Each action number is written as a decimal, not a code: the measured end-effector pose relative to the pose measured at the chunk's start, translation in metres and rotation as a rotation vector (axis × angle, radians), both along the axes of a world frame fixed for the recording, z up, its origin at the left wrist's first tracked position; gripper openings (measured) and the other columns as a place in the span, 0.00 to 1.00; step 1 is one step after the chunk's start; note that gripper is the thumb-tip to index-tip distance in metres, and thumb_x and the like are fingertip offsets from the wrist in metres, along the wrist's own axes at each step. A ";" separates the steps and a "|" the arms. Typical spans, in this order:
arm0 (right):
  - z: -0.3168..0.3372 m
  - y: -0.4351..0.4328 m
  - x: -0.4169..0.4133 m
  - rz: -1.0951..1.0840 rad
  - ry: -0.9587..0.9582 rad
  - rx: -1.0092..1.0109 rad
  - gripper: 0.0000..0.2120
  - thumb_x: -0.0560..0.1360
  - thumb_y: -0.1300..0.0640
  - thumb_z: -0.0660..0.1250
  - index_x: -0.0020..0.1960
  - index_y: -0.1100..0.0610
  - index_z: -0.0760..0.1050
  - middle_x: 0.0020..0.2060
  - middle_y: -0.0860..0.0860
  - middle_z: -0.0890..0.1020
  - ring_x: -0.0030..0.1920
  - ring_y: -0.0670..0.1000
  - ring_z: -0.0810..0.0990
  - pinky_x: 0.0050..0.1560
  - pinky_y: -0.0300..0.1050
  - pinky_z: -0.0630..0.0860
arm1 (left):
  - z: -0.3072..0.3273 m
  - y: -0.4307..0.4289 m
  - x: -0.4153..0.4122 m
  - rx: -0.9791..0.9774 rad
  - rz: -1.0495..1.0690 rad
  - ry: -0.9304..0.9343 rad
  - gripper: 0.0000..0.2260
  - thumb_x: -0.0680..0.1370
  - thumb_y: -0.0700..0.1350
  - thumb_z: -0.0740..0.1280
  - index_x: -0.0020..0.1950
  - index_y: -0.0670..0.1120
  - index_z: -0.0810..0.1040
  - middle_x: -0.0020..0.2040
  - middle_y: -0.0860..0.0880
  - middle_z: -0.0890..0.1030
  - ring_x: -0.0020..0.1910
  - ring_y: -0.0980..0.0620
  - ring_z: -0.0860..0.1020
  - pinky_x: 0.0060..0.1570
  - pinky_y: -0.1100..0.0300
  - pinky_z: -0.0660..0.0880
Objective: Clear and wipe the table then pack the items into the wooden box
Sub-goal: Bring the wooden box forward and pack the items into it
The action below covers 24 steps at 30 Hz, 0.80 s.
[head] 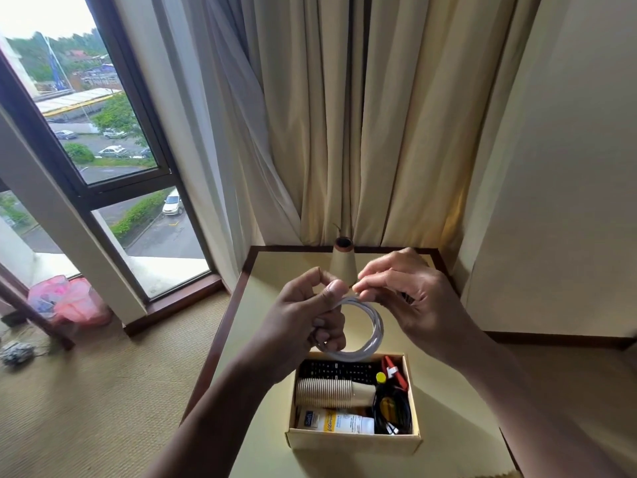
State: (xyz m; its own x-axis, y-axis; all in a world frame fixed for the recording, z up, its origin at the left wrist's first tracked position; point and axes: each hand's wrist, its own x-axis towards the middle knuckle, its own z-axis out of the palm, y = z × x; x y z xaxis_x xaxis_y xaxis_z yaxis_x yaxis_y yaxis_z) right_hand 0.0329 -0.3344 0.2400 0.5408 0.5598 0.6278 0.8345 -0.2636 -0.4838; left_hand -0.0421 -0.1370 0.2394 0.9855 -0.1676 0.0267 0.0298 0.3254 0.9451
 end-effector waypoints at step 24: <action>-0.052 -0.012 -0.024 -0.126 0.922 0.091 0.11 0.77 0.59 0.72 0.59 0.54 0.84 0.43 0.49 0.88 0.43 0.48 0.87 0.44 0.40 0.82 | -0.070 -0.006 0.024 0.216 -0.105 0.021 0.10 0.85 0.37 0.60 0.66 0.38 0.73 0.37 0.48 0.78 0.37 0.52 0.75 0.40 0.58 0.74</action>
